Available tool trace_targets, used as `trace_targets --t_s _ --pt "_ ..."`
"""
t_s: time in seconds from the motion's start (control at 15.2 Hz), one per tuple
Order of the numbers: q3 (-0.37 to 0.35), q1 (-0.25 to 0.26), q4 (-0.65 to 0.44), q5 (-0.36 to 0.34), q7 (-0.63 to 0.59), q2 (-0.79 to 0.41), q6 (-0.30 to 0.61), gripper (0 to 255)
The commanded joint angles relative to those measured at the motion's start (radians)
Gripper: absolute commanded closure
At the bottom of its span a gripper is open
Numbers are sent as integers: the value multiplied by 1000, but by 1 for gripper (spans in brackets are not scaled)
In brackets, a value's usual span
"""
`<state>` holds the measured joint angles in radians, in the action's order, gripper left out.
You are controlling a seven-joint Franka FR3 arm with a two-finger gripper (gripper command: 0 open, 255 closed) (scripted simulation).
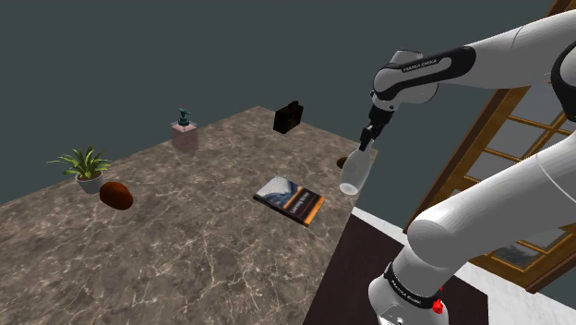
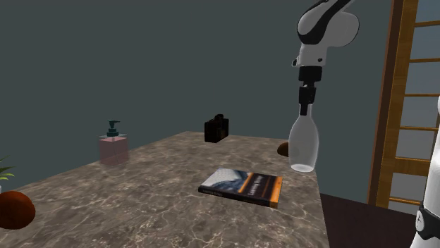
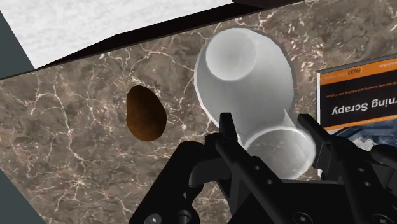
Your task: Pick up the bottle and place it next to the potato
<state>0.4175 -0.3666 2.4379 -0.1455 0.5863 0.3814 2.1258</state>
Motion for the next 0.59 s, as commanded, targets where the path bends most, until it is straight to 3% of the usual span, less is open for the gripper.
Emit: trace_targets --t_s 0.0,0.2,0.26,0.53 --pt "0 0 0 0 0 0 1 255" --pt "0 0 0 0 0 0 1 255" --pt "0 0 0 0 0 0 1 0" --pt "0 0 0 0 0 0 1 0"
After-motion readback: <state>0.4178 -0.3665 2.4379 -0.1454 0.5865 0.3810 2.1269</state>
